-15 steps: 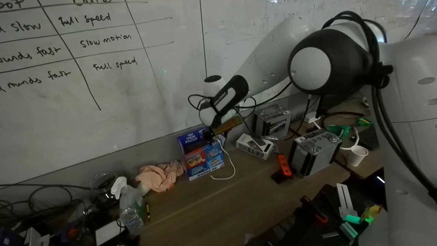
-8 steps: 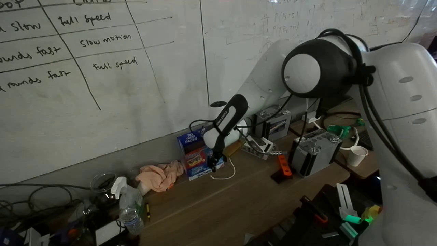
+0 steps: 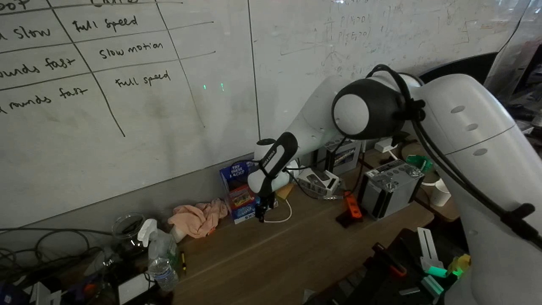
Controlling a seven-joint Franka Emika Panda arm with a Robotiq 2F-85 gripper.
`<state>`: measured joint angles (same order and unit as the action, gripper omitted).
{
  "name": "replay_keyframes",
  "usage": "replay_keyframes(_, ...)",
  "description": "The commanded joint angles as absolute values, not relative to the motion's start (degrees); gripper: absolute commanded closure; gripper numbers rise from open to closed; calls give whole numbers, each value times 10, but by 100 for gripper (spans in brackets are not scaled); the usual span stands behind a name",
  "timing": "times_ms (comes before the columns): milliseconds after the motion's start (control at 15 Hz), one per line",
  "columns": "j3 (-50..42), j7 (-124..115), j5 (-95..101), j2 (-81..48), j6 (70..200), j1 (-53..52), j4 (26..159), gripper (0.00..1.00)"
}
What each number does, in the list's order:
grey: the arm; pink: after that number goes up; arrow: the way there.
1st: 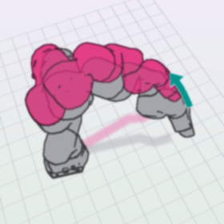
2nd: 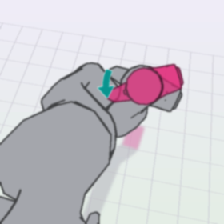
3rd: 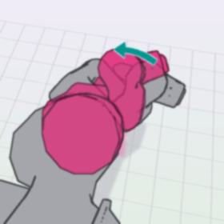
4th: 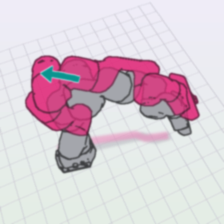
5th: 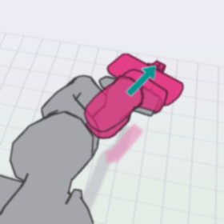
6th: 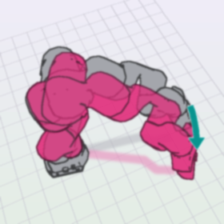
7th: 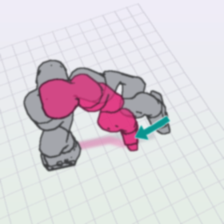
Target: Put the white ropes inside the blue box.
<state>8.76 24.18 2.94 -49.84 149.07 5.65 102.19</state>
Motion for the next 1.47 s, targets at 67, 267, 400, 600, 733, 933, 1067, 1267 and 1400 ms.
replay_keyframes(67,78,252,50,-565,1512,53,949,0)
replay_keyframes(267,68,246,64,-603,1520,48,912,0)
replay_keyframes(400,65,246,71,-628,1519,48,887,0)
replay_keyframes(600,59,240,77,-665,1518,44,847,0)
replay_keyframes(733,54,235,79,-689,1515,38,818,0)
replay_keyframes(933,48,231,82,-721,1519,31,781,0)
replay_keyframes(1067,45,230,84,-741,1517,27,758,0)
replay_keyframes(1267,42,228,85,-765,1511,24,727,0)
replay_keyframes(1400,41,228,85,-778,1509,24,710,0)
